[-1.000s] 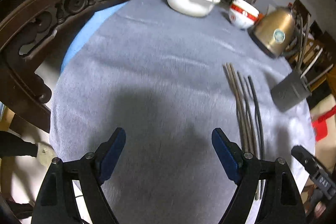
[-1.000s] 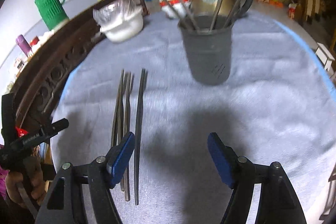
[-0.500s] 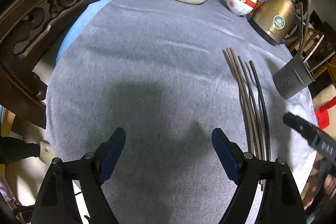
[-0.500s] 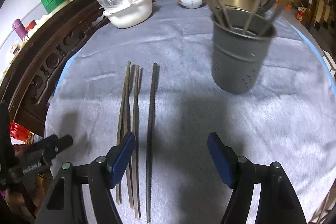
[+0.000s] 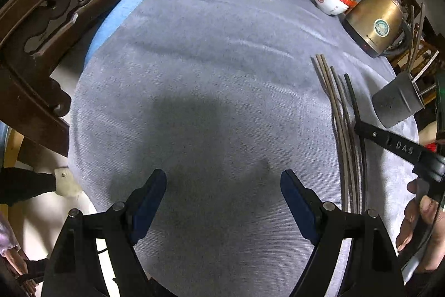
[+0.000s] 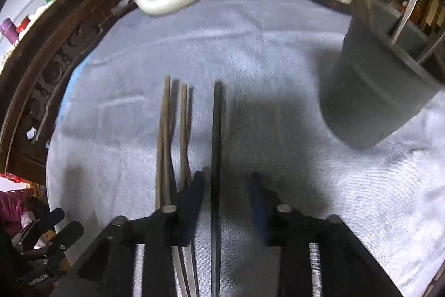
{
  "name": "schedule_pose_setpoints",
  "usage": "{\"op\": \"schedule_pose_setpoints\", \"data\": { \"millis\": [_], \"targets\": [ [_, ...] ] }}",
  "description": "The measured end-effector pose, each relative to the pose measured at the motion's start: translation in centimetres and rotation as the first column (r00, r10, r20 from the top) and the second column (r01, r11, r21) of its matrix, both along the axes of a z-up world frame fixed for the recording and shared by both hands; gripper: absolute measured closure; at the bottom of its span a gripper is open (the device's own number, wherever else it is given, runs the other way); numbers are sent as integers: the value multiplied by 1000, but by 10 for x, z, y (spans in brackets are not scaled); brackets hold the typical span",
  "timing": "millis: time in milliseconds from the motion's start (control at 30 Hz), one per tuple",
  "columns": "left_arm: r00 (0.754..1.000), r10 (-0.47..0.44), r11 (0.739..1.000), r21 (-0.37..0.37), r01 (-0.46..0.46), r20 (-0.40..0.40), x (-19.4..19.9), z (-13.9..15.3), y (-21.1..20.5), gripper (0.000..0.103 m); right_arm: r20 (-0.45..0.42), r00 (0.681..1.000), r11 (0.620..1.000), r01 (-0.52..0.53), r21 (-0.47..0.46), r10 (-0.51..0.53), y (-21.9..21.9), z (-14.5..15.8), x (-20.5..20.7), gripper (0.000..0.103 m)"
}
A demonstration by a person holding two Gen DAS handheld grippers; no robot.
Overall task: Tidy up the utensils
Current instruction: 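Close the right tool on a chopstick while the left tool grasps another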
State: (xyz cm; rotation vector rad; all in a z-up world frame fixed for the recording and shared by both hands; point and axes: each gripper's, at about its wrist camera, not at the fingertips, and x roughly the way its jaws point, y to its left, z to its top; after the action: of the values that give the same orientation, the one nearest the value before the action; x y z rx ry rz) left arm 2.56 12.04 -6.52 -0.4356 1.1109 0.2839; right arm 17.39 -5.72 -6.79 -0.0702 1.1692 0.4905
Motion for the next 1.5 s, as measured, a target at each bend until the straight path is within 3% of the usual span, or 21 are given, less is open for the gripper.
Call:
{"op": "schedule_pose_setpoints", "data": {
  "millis": [67, 333, 533, 667, 767, 800, 933, 967, 1000, 1200, 1300, 1367, 1500],
  "targets": [
    [1000, -19, 1000, 13, 19, 0, 6, 3, -9, 19, -6, 1000, 1000, 2, 4, -2, -9, 0, -2, 82],
    [984, -177, 980, 91, 177, -13, 49, 10, -71, 19, -21, 998, 997, 63, 54, -61, -59, -4, -8, 83],
    [966, -239, 948, 191, 255, -102, 75, -2, -103, 19, -29, 997, 990, 69, 123, -66, -73, -7, -12, 84],
    [955, -253, 944, 177, 279, -158, 76, -14, -108, 18, -34, 997, 986, 67, 156, -62, -77, -8, -12, 84],
    [962, -233, 955, 153, 254, -144, 77, -14, -107, 18, -29, 998, 985, 63, 159, -59, -78, -7, -14, 84],
    [961, -237, 954, 154, 257, -140, 78, -13, -106, 21, -29, 998, 985, 62, 161, -58, -78, -8, -14, 84],
    [949, -283, 937, 169, 305, -141, 76, -4, -104, 84, -29, 998, 986, 51, 156, -47, -79, -7, -14, 84],
    [944, -292, 934, 165, 316, -154, 75, -3, -100, 95, -31, 999, 988, 46, 149, -42, -79, -7, -14, 84],
    [939, -302, 932, 154, 327, -164, 72, -3, -95, 96, -33, 999, 989, 41, 142, -37, -78, -6, -14, 84],
    [922, -328, 932, 91, 352, -204, 57, -3, -79, 96, -49, 998, 998, -21, 57, 24, -74, -4, -19, 89],
    [916, -356, 932, 4, 363, -187, 63, 3, -77, 76, -71, 997, 999, -9, 51, 13, -74, -4, -12, 88],
    [922, -352, 933, 15, 359, -162, 74, 11, -75, 53, -80, 997, 999, 16, 43, -12, -74, -2, -4, 87],
    [944, -302, 948, 61, 312, -135, 104, 16, -65, 51, -109, 992, 996, 75, 57, -68, -77, -4, 12, 87]
  ]
}}
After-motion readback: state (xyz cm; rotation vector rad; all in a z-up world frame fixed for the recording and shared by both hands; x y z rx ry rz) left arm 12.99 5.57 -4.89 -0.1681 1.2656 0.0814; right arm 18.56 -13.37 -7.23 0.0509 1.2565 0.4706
